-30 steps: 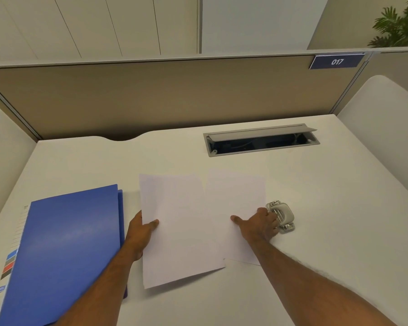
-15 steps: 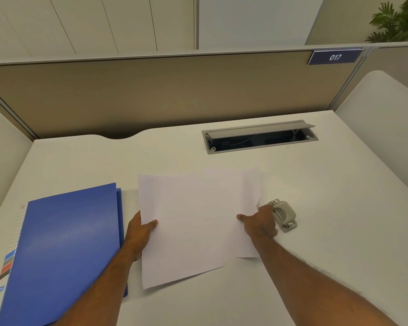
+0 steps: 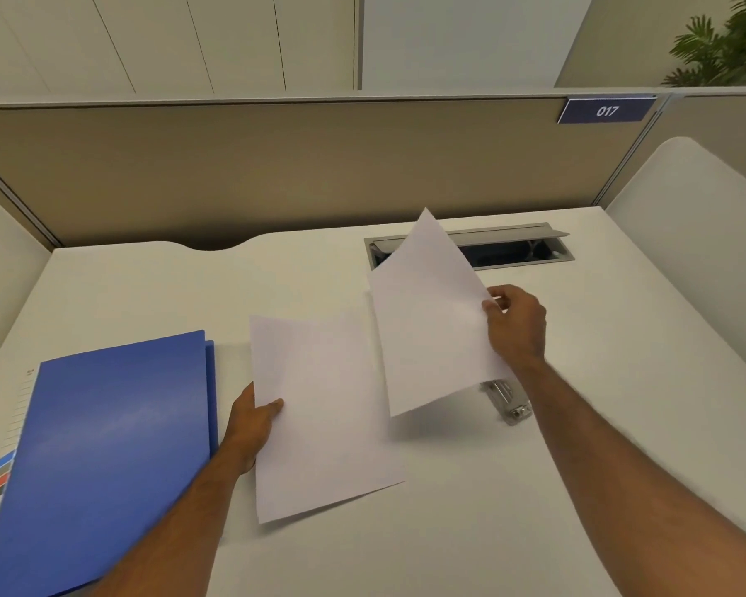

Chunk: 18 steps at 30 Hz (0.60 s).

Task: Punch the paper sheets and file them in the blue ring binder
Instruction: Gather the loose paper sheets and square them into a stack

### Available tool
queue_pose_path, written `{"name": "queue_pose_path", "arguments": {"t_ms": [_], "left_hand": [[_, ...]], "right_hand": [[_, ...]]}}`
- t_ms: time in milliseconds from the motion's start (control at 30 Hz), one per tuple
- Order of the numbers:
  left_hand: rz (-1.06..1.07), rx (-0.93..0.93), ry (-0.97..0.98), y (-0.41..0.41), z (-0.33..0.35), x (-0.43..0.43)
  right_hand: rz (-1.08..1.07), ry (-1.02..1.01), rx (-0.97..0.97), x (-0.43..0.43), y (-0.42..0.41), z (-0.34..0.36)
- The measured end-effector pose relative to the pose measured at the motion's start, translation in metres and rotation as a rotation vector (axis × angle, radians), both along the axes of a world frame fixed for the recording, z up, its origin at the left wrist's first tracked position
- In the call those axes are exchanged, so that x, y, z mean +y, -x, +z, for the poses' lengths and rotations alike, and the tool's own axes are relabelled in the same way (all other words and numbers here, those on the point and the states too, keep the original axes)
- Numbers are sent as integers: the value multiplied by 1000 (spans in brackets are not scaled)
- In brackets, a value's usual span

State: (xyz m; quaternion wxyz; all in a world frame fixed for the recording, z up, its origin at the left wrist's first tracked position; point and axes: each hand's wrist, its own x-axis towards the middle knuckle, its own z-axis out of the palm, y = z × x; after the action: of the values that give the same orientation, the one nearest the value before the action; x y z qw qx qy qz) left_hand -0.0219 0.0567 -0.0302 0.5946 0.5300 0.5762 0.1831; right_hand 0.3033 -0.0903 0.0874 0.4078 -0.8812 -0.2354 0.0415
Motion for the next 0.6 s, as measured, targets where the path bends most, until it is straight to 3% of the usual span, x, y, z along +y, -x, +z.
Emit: {"name": "queue_pose_path", "arguments": {"t_ms": [300, 467, 600], "left_hand": [[61, -78, 59, -13, 11, -13], [87, -160, 96, -17, 16, -20], [19, -92, 53, -13, 10, -23]], "right_hand": [[87, -108, 493, -7, 51, -66], [147, -4, 514, 0, 98, -104], [211, 112, 477, 5, 114, -118]]}}
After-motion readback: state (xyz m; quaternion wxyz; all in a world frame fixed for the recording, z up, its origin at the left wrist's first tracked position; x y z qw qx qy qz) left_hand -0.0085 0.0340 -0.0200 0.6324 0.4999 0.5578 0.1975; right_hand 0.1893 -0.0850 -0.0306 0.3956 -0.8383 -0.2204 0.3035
